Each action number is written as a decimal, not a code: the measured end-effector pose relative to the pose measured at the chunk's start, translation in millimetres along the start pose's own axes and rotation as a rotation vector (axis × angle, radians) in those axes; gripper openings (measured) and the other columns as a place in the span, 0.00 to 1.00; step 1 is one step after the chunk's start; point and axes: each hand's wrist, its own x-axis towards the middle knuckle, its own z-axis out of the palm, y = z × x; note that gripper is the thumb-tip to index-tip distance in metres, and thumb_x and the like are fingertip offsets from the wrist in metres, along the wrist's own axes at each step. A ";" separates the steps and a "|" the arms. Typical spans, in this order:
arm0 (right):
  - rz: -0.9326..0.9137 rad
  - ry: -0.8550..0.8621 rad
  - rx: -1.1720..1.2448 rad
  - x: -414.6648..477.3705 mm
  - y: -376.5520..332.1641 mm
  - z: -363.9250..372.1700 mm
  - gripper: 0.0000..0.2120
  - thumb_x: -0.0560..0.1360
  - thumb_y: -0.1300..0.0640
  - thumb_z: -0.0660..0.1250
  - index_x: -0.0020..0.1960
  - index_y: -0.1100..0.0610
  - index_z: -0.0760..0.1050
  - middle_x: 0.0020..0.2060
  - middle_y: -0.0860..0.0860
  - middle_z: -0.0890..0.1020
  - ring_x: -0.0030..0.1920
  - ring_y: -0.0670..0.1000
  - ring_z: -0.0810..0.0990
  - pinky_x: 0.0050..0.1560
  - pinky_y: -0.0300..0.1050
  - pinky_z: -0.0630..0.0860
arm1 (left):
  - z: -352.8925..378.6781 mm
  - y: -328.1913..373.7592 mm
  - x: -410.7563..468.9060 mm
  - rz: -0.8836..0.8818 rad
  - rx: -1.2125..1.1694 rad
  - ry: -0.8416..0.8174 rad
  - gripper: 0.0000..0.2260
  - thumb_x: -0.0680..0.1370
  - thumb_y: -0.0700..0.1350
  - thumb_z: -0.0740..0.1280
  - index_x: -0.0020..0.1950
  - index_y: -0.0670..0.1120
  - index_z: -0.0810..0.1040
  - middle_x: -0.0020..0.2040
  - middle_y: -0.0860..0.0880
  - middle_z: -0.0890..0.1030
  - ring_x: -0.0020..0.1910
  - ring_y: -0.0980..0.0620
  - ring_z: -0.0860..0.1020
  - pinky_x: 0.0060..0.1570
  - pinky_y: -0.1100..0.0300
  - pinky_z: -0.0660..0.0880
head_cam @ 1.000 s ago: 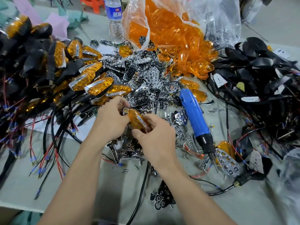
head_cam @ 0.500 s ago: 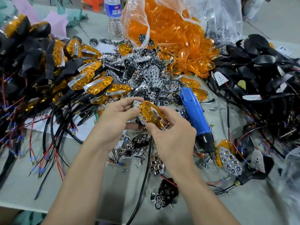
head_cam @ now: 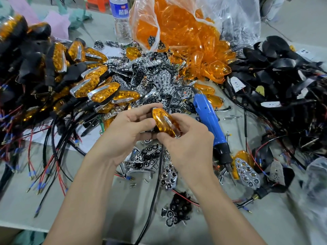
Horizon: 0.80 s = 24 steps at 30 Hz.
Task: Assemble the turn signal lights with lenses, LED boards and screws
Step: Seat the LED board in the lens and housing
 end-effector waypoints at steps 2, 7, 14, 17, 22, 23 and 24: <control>0.014 -0.029 0.002 3.1 1.1 -2.4 0.18 0.64 0.54 0.80 0.50 0.41 0.80 0.41 0.37 0.85 0.42 0.41 0.84 0.47 0.44 0.82 | 0.7 1.4 -1.3 0.001 0.003 0.006 0.16 0.79 0.32 0.67 0.63 0.47 0.83 0.51 0.46 0.87 0.46 0.51 0.85 0.41 0.60 0.82; -0.001 -0.053 -0.042 6.4 -0.4 -6.7 0.16 0.65 0.53 0.80 0.49 0.45 0.78 0.39 0.38 0.85 0.41 0.40 0.83 0.42 0.36 0.78 | 7.5 4.3 -2.2 0.064 0.067 0.045 0.16 0.72 0.38 0.72 0.58 0.49 0.85 0.51 0.45 0.88 0.48 0.49 0.85 0.54 0.45 0.83; -0.078 -0.001 -0.160 -0.1 -12.0 -15.1 0.12 0.71 0.50 0.77 0.51 0.48 0.77 0.35 0.44 0.83 0.37 0.50 0.80 0.42 0.49 0.77 | 23.7 20.5 -1.1 0.124 0.131 -0.016 0.14 0.74 0.39 0.74 0.57 0.52 0.86 0.50 0.45 0.88 0.47 0.52 0.85 0.51 0.49 0.84; -0.227 0.174 -0.305 -6.5 -16.5 -14.0 0.12 0.72 0.55 0.76 0.53 0.49 0.77 0.38 0.46 0.83 0.36 0.54 0.78 0.40 0.51 0.76 | 40.6 24.2 5.4 0.213 0.184 0.071 0.11 0.76 0.35 0.74 0.51 0.50 0.88 0.41 0.49 0.87 0.39 0.53 0.82 0.37 0.60 0.81; -0.039 -0.052 0.075 5.8 -7.1 -37.5 0.20 0.71 0.55 0.79 0.60 0.42 0.80 0.47 0.38 0.86 0.47 0.42 0.84 0.52 0.39 0.80 | 44.7 19.5 8.4 0.144 0.048 0.108 0.08 0.78 0.35 0.71 0.49 0.46 0.87 0.42 0.46 0.85 0.39 0.53 0.83 0.34 0.61 0.80; 0.039 -0.148 0.220 11.3 -4.1 -44.5 0.19 0.72 0.55 0.79 0.61 0.44 0.81 0.49 0.40 0.87 0.49 0.44 0.86 0.56 0.46 0.82 | 42.0 18.2 7.6 0.121 -0.015 0.076 0.07 0.78 0.37 0.71 0.50 0.46 0.87 0.45 0.44 0.85 0.41 0.50 0.83 0.36 0.58 0.81; 0.109 -0.224 0.322 15.7 -1.2 -50.4 0.18 0.73 0.54 0.78 0.62 0.46 0.81 0.50 0.44 0.88 0.50 0.47 0.87 0.57 0.52 0.84 | 40.0 16.1 6.7 0.114 -0.058 0.051 0.06 0.76 0.39 0.71 0.50 0.45 0.87 0.47 0.43 0.85 0.43 0.49 0.83 0.38 0.56 0.81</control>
